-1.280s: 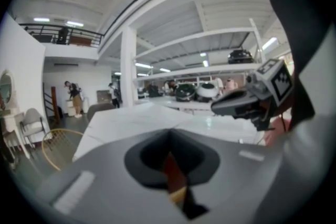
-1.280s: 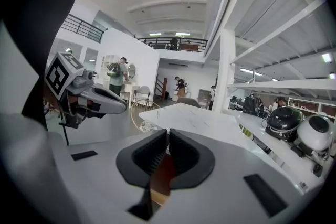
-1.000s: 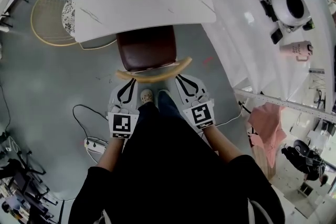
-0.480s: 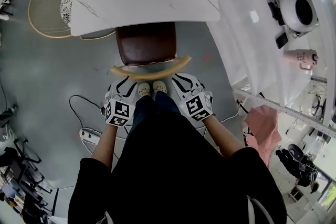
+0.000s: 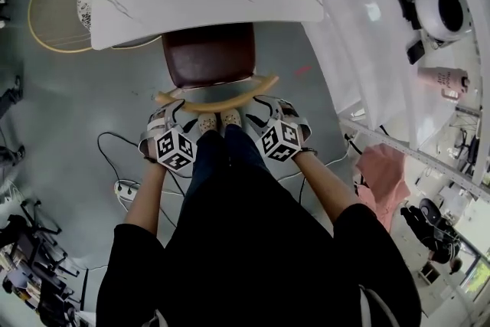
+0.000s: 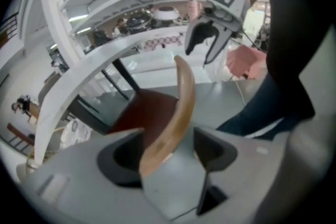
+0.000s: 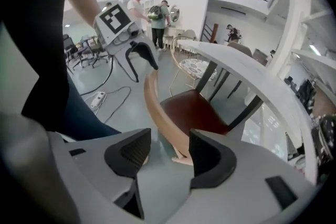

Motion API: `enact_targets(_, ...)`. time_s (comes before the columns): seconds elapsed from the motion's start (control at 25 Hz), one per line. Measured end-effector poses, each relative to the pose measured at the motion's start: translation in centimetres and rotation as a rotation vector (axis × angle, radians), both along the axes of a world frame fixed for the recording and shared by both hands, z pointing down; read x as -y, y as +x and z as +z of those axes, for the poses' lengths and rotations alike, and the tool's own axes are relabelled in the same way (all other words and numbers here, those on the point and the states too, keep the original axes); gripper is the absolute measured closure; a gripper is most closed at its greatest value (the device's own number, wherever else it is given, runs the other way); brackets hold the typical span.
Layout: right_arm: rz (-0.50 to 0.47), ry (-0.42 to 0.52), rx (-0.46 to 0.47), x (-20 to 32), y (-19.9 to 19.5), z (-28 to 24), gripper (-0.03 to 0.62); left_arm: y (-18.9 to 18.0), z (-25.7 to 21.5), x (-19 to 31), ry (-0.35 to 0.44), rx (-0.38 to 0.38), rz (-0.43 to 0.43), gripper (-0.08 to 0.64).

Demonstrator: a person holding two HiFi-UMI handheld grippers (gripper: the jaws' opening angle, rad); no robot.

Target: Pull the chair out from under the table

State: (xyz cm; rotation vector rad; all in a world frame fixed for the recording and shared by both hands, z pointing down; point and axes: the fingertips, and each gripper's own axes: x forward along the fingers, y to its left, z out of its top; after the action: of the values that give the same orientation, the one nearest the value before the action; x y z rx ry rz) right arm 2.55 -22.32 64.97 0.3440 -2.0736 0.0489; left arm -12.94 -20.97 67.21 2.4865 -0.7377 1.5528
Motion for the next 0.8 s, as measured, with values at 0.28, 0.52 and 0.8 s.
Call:
enact_targets(0.28, -0.294, 0.111, -0.298, 1.2, 0.4, 4.5, 0.389, 0.1, 4.0, -0.2, -0.005, 0.223, 0.25, 0.235)
enact_targets(0.52, -0.513, 0.202, -0.503, 2.1, 0.7, 7.4, 0.388, -0.6, 6.5, -0.1, 0.021, 0.449, 0.475, 0.235)
enact_targets(0.8, -0.597, 0.274, -0.627, 3.2, 0.4, 8.5, 0.422, -0.8, 8.0, 0.9, 0.051, 0.545, 0.55, 0.407)
